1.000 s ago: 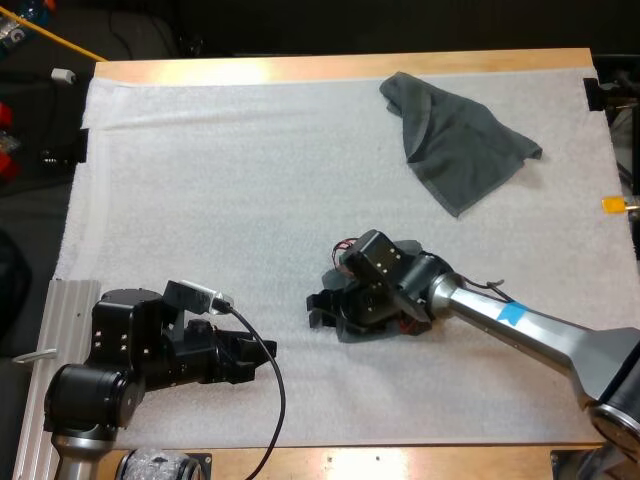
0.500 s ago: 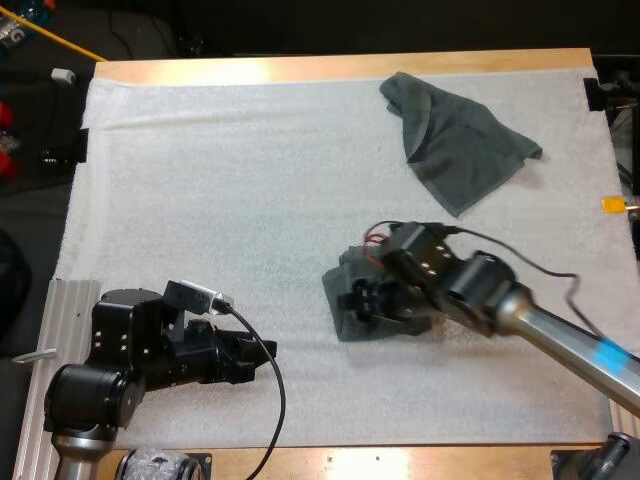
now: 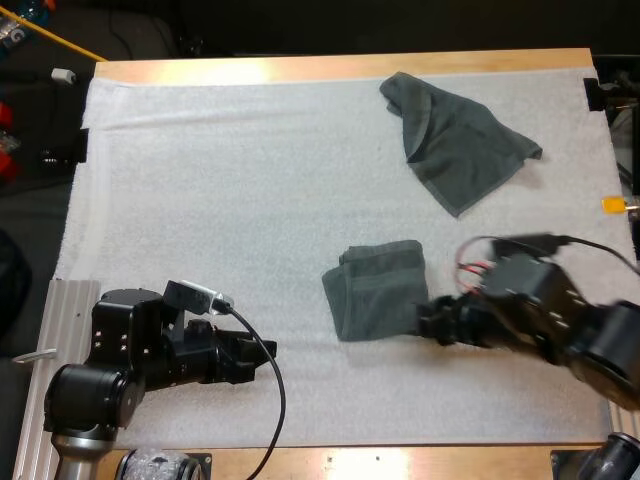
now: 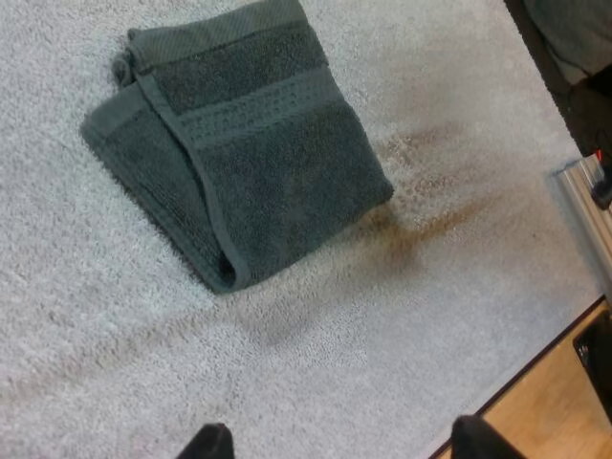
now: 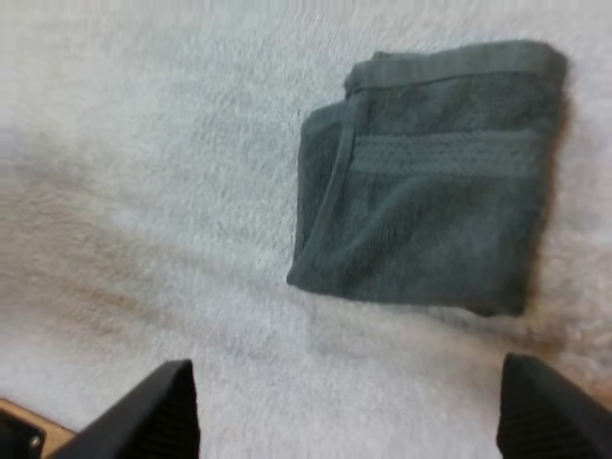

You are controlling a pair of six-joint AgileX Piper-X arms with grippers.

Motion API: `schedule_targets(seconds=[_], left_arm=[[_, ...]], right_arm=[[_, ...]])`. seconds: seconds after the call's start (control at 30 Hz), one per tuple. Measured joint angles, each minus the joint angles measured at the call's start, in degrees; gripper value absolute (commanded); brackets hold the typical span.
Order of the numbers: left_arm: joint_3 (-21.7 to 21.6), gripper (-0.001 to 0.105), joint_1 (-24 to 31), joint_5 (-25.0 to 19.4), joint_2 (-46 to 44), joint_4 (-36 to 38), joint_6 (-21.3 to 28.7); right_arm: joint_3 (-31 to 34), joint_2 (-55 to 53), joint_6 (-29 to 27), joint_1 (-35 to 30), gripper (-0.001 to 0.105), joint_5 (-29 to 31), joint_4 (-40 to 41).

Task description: Pick towel from pile, fold and stack

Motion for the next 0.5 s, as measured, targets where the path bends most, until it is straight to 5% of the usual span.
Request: schedule_targets(seconds=[0.17,0.33,0.5], left_arm=[[0.0,0.050,0.0,0.0,0.0,-0.1,0.8],[0.0,0.071,0.0,0.0,0.0,-2.5,0.9],[0.0,0.071,0.0,0.0,0.7,-7.2,-1.6]], right_arm=[[0.0,-5.6,0.2,0.0,0.063,1.5,3.8],[0.0,-7.8,0.3,0.0,0.063,6.5,6.5],[0.0,-7.8,0.2,0.0,0.063,7.4,6.7]])
